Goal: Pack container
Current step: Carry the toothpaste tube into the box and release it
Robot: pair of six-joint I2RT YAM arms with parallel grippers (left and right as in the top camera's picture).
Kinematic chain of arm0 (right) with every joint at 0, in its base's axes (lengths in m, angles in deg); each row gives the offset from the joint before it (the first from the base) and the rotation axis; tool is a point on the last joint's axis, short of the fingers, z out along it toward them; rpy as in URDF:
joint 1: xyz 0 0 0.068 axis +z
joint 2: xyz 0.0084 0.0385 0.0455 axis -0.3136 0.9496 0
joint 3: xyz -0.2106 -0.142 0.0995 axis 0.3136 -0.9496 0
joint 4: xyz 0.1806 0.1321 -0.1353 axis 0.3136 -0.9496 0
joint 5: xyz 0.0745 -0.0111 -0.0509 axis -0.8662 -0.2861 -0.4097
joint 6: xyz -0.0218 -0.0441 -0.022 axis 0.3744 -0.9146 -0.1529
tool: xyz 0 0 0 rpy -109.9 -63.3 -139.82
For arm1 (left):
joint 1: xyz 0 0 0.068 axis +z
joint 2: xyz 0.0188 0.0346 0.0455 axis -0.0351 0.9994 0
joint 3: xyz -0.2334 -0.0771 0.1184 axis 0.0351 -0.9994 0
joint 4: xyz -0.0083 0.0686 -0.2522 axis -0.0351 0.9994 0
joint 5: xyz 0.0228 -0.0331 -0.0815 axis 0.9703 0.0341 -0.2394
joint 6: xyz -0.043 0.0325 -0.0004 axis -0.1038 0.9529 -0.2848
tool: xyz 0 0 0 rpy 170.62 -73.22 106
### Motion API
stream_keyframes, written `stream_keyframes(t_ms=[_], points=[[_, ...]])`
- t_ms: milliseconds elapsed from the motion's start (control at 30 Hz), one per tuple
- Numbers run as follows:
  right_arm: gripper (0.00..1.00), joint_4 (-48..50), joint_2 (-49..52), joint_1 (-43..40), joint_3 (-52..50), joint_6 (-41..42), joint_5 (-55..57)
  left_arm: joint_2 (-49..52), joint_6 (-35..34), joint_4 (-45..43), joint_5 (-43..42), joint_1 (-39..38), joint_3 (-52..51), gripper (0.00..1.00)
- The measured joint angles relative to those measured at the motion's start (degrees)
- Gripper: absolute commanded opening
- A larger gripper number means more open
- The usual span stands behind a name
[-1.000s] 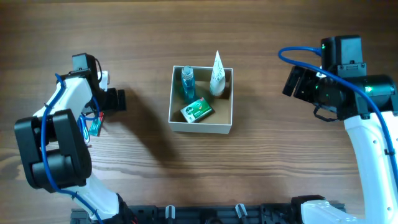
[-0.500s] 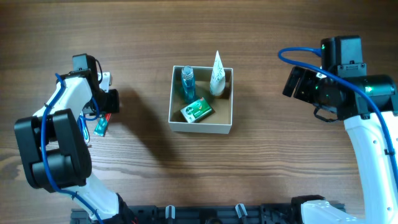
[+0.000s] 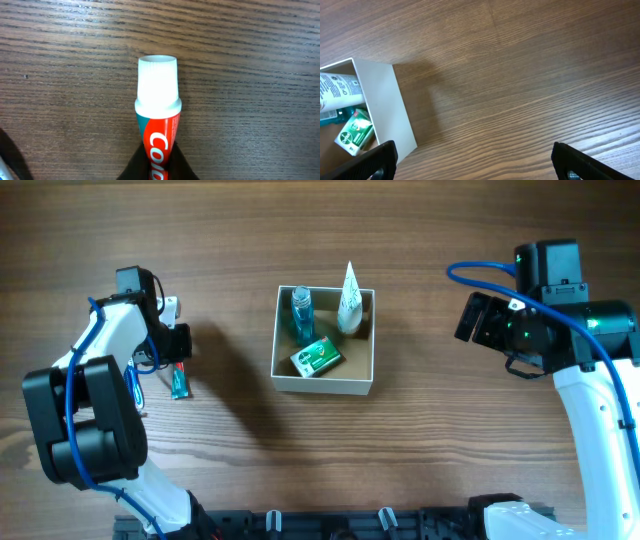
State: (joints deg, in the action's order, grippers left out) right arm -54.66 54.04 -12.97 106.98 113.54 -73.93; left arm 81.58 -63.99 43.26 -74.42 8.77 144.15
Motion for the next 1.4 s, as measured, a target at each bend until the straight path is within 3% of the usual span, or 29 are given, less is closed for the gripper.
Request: stream_keyframes(t_ms=[233, 333, 433, 567, 633, 733, 833, 1133, 1200, 1233, 1300, 1333, 1400], points=[[1.00, 0.1, 0.0, -1.4, 0.0, 1.7, -1.0, -0.3, 0.0, 0.4, -0.2, 0.0, 0.5, 0.04], [1.00, 0.3, 0.0, -1.8, 0.0, 1.8, -1.9, -5.5, 0.0, 0.9, -0.2, -1.5, 1.4, 0.04], [1.00, 0.9, 0.0, -1.8, 0.0, 1.8, -2.2, -17.1, 3.1, 0.4, -1.9, -6.6, 3.8, 0.04], [1.00, 1.4, 0.0, -1.8, 0.0, 1.8, -2.4, -33.4, 15.0, 0.0, -4.0, -21.9, 5.4, 0.04], [1.00, 1.5, 0.0, -1.8, 0.0, 1.8, -2.4, -35.6, 18.8, -0.2, -4.3, -26.7, 5.5, 0.04], [1.00, 1.5, 0.0, -1.8, 0.0, 1.8, -2.4, -34.4, 23.8, -0.5, -4.5, -35.7, 5.5, 0.04], [1.00, 1.8, 0.0, -1.8, 0.0, 2.0, -2.4, -31.3, 26.0, -0.6, -4.6, -40.0, 5.5, 0.04], [1.00, 1.9, 0.0, -1.8, 0.0, 2.0, -2.4, -19.5, 27.3, -1.2, -4.6, -43.5, 5.5, 0.06], [1.00, 1.9, 0.0, -1.8, 0.0, 2.0, -2.4, -17.8, 27.3, -1.5, -4.6, -43.5, 5.5, 0.26], [1.00, 1.9, 0.0, -1.8, 0.0, 2.0, -2.4, -17.0, 27.5, -1.6, -4.7, -43.5, 5.5, 0.27], [1.00, 1.9, 0.0, -1.8, 0.0, 2.0, -2.4, -16.2, 27.9, -1.6, -4.7, -43.5, 5.5, 0.58], [1.00, 1.9, 0.0, -1.8, 0.0, 2.0, -2.4, -16.2, 28.0, -1.6, -4.7, -43.5, 5.5, 0.66], [1.00, 1.9, 0.0, -1.8, 0.0, 2.0, -2.4, -16.2, 28.0, -1.8, -4.7, -43.5, 5.5, 0.73]])
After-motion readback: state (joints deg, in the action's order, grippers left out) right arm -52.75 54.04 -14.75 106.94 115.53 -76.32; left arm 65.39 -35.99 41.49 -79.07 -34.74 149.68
